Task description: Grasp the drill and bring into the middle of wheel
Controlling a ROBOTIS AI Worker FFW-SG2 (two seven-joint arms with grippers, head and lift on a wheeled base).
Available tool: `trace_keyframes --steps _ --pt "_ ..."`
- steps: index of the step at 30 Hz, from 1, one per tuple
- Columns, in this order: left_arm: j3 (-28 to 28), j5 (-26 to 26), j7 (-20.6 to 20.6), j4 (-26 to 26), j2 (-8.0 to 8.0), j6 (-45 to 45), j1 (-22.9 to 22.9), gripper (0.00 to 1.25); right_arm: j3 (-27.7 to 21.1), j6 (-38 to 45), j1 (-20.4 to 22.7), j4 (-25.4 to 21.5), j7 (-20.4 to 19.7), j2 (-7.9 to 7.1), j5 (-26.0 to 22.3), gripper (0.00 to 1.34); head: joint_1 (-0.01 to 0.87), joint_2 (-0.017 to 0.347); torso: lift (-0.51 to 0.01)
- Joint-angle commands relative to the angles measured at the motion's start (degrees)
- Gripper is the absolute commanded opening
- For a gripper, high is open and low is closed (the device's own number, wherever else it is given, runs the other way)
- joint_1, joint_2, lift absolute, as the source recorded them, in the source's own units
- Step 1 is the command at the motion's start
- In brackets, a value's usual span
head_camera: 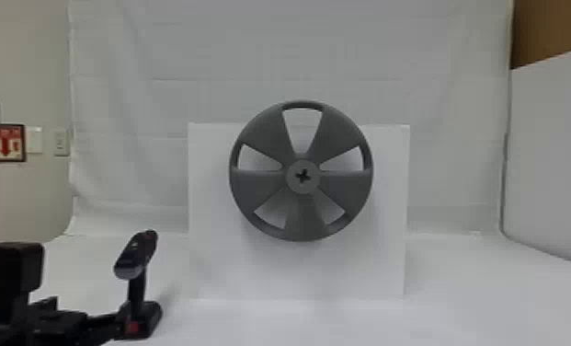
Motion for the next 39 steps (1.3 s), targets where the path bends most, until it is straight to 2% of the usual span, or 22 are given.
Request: trace_keyframes --steps 1,6,16,39 --pt "0.03 0.94 0.05 0.21 0.0 0.0 0.13 1.14 0.44 0.35 -0.03 -0.03 0.04 -0.12 0.14 1.26 0.054 0.031 -0.403" --pt "-0.06 1.74 0.05 0.57 0.0 0.0 0.13 1.14 0.97 0.43 0.06 -0.03 0.04 -0.64 0.14 1.26 0.054 0.031 -0.403" --pt "0.03 2.26 0.05 0.92 0.0 0.0 0.13 1.14 0.18 0.35 -0.03 -0.03 -0.05 -0.03 0.23 1.26 0.054 0.031 -0.403" --pt "0.03 2.35 -0.04 1.09 -0.09 0.0 0.13 1.14 0.97 0.35 -0.11 0.06 0.04 -0.29 0.76 1.26 0.054 0.031 -0.403"
